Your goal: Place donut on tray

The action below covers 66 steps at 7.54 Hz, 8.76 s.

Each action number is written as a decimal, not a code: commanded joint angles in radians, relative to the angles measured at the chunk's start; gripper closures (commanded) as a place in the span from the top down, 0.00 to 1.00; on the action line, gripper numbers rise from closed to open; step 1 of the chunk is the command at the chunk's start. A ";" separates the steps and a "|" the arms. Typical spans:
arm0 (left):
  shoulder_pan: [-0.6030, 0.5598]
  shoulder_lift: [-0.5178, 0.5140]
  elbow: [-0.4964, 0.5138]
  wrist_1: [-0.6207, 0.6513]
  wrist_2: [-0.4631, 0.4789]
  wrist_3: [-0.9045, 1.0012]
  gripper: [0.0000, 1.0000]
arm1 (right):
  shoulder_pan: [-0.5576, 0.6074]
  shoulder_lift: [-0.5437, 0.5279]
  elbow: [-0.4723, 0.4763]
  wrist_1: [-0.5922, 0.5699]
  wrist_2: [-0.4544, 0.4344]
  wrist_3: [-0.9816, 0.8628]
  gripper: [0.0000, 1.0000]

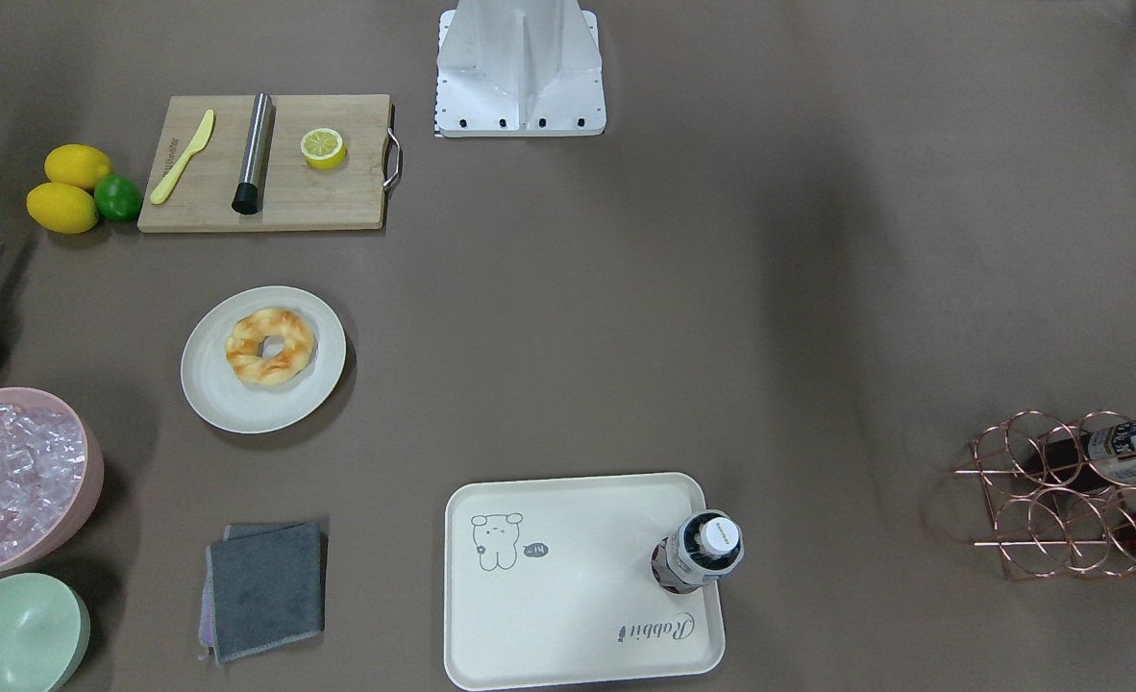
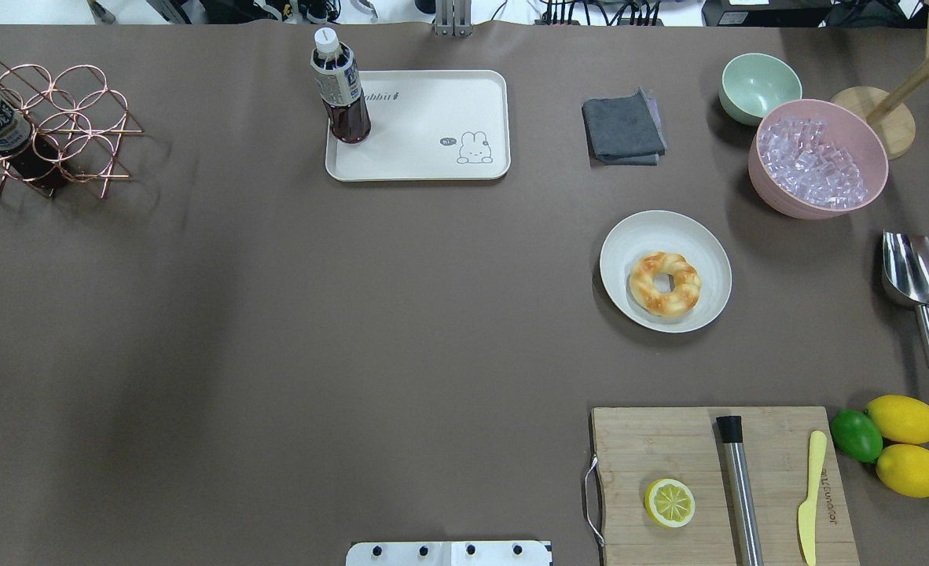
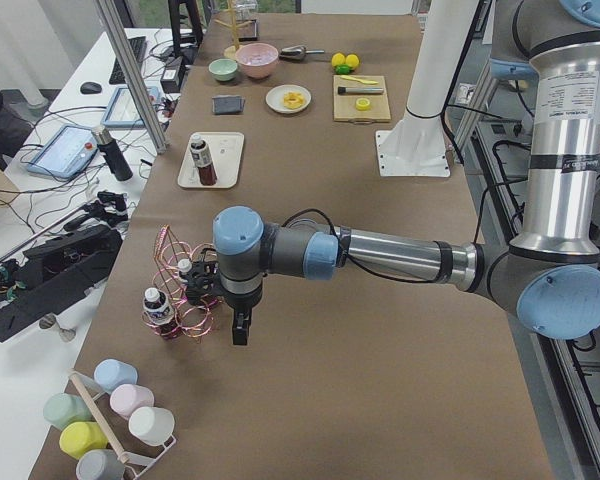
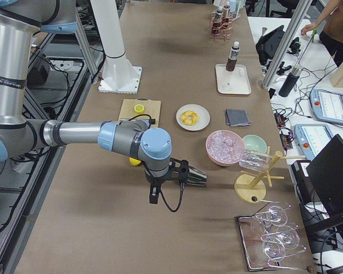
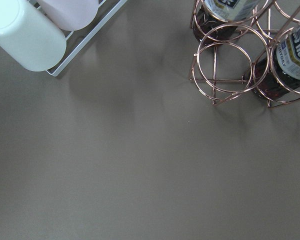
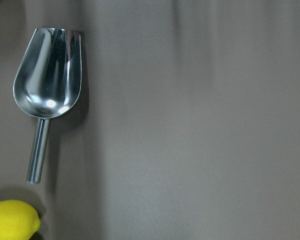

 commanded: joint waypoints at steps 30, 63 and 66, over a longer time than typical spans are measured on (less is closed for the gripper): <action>0.001 0.003 0.006 0.003 0.001 0.000 0.99 | -0.914 0.390 -0.276 0.830 -0.246 1.469 0.45; 0.001 0.009 0.003 0.003 0.003 0.000 0.99 | -0.928 1.358 -1.279 1.058 -0.348 1.535 0.00; 0.001 0.009 0.003 0.003 0.003 0.000 0.99 | -0.928 1.357 -1.279 1.071 -0.348 1.541 0.75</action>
